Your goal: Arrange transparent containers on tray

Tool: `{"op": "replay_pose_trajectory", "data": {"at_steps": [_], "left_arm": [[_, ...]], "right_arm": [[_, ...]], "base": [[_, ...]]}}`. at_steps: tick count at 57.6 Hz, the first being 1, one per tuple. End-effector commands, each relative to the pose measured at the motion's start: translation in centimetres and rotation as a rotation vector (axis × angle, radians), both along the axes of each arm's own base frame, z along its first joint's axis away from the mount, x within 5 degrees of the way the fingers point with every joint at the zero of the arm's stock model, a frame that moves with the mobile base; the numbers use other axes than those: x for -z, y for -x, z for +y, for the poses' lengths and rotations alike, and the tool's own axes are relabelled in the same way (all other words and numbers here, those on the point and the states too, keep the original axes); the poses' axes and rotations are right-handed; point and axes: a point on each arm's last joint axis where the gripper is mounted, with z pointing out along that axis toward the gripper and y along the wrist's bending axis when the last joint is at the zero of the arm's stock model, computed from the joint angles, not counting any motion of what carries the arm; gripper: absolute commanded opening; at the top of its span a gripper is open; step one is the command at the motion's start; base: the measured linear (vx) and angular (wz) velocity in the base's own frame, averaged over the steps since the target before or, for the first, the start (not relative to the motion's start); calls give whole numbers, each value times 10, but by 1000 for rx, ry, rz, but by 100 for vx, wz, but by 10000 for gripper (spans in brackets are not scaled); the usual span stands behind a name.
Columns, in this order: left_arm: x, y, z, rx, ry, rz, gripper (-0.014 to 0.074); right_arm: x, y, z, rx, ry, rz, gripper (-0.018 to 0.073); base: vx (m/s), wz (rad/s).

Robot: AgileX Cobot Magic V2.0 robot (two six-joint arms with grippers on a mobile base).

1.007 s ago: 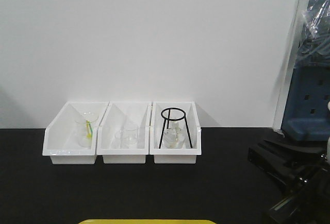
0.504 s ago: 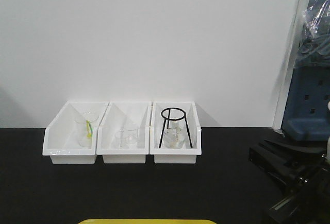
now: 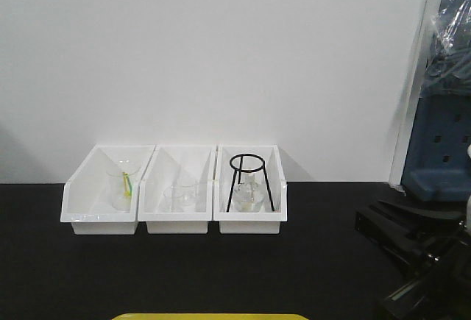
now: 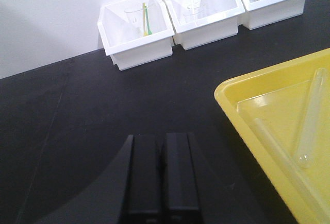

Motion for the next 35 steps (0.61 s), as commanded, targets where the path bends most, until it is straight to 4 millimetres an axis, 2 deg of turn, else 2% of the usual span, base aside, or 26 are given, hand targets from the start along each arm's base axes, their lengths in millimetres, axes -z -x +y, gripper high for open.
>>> {"op": "replay_pose_trajectory", "data": {"at_steps": [1,35], "left_arm": [[4,-1,0,-1,15,-62,-6],[4,-1,0,-1,14,-62,-6]], "right_arm": [[-14,2,1,-25,-29,-44,-13],[-13,2,1,-25,-29,-43,-13]], "base": [[0,0],[0,0]]}}
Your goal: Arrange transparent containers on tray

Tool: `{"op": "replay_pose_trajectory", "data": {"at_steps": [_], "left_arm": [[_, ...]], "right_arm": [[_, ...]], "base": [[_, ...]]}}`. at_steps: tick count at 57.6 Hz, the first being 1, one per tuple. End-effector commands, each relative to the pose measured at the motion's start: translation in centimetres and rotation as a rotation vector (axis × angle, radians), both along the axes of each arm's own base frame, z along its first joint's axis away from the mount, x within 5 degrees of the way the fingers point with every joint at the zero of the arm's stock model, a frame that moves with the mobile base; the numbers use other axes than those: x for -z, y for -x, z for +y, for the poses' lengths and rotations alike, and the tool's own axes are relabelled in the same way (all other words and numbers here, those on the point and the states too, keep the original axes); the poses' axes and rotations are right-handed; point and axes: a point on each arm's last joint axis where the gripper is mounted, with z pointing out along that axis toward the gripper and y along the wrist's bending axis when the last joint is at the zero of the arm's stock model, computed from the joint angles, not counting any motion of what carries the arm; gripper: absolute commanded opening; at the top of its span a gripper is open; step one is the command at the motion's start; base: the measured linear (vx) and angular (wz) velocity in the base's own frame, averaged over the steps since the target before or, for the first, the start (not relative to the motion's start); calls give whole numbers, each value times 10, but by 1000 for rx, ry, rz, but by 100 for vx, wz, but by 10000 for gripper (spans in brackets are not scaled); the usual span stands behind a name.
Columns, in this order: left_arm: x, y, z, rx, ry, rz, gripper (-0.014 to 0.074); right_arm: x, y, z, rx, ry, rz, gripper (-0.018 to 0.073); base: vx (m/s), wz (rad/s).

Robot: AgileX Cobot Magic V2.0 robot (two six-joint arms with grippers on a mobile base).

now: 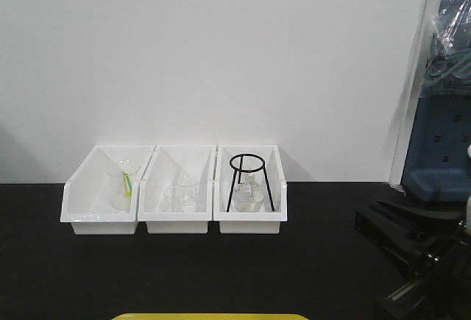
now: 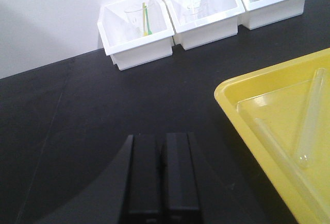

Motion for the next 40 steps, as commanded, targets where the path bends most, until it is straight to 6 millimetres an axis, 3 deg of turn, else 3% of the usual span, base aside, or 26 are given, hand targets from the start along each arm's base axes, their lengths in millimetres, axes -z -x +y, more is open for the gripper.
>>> {"op": "replay_pose_trajectory", "data": {"at_steps": [1,12,23,30,40], "left_arm": [[4,-1,0,-1,14,-62,-6],[4,-1,0,-1,14,-62,-6],[4,-1,0,-1,14,-62,-6],[4,-1,0,-1,14,-62,-6],[4,-1,0,-1,14,-62,-6]], "right_arm": [[-13,1,1,-24,-31,-39,-13],[-6,-12,-2,85,-187,76,-13],[1,-20,-6,164,-133,91,-13],[9,-9,-16,187,-77,57,-13],[52,24,-54,341,-99,72,-13]], "base": [[0,0],[0,0],[0,0],[0,0],[0,0]]}}
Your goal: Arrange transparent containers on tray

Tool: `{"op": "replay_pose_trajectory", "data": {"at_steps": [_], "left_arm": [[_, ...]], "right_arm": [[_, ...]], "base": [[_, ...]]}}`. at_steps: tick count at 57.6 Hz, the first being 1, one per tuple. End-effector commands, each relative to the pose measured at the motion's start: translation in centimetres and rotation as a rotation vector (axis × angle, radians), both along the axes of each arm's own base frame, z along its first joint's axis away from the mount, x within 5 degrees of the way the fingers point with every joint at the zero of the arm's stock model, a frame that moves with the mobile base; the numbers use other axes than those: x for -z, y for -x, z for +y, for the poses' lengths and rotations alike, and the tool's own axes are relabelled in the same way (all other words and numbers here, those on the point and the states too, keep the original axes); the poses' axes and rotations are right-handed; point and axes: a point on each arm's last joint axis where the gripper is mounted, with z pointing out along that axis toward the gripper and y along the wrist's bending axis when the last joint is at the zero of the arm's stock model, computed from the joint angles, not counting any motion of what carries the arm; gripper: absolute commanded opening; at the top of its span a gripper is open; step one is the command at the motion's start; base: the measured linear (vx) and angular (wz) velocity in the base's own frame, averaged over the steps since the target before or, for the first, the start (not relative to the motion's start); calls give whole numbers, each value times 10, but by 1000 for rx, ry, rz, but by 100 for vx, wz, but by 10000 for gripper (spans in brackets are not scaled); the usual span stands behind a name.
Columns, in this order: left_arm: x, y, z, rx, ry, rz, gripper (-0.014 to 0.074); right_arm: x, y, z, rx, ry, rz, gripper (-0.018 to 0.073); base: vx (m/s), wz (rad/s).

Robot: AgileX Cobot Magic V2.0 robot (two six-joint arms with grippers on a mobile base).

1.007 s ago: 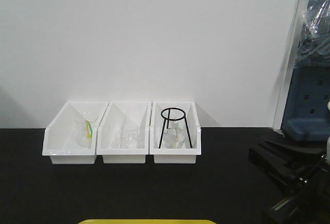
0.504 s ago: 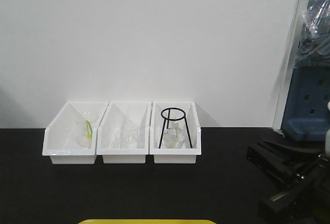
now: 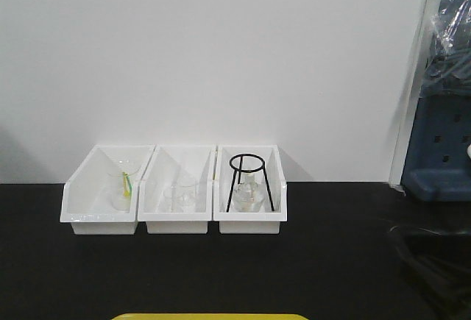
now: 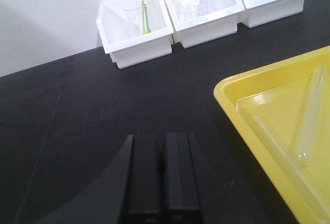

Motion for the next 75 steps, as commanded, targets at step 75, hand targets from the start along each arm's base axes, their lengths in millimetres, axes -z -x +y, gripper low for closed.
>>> {"op": "replay_pose_trajectory", "data": {"at_steps": [75], "left_arm": [[4,-1,0,-2,15,-68,-6]], "right_arm": [[90,101,-52,293,44,-292,-12]], "base": [[0,0]]}}
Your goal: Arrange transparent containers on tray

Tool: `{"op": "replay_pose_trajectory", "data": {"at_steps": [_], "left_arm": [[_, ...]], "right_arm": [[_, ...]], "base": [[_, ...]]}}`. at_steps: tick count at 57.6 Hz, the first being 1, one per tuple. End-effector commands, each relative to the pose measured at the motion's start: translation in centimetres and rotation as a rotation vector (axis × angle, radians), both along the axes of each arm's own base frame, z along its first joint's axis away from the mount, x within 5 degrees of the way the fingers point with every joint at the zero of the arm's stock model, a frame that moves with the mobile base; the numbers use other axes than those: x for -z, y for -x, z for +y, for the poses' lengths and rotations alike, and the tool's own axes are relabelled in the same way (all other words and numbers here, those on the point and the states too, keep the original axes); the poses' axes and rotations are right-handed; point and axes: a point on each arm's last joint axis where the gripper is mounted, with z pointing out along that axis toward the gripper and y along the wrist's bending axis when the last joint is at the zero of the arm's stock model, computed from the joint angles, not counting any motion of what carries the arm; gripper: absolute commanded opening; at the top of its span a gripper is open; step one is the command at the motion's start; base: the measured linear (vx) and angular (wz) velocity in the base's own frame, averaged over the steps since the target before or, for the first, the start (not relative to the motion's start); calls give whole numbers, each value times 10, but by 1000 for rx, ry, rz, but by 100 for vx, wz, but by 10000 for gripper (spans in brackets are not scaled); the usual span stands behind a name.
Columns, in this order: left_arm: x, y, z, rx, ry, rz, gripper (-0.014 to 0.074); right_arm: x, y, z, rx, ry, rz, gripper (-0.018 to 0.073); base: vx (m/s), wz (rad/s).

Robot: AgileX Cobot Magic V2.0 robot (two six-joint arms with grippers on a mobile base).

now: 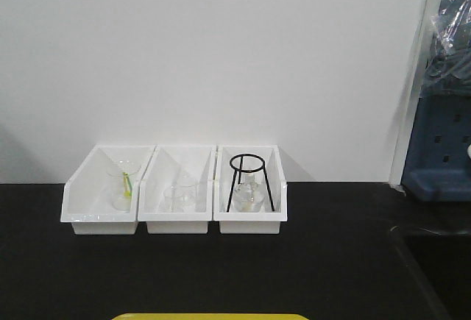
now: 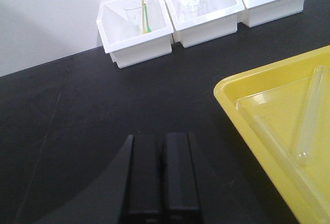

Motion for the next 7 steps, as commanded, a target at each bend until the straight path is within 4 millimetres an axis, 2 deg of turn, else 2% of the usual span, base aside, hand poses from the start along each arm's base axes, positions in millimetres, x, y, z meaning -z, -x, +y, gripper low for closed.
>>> {"op": "replay_pose_trajectory", "data": {"at_steps": [1,7], "left_arm": [[4,-1,0,-2,15,-70,-6],[4,-1,0,-2,15,-70,-6]], "right_arm": [[-5,0,0,3,16,-81,-12],[-5,0,0,3,16,-81,-12]], "base": [[0,0],[0,0]]}}
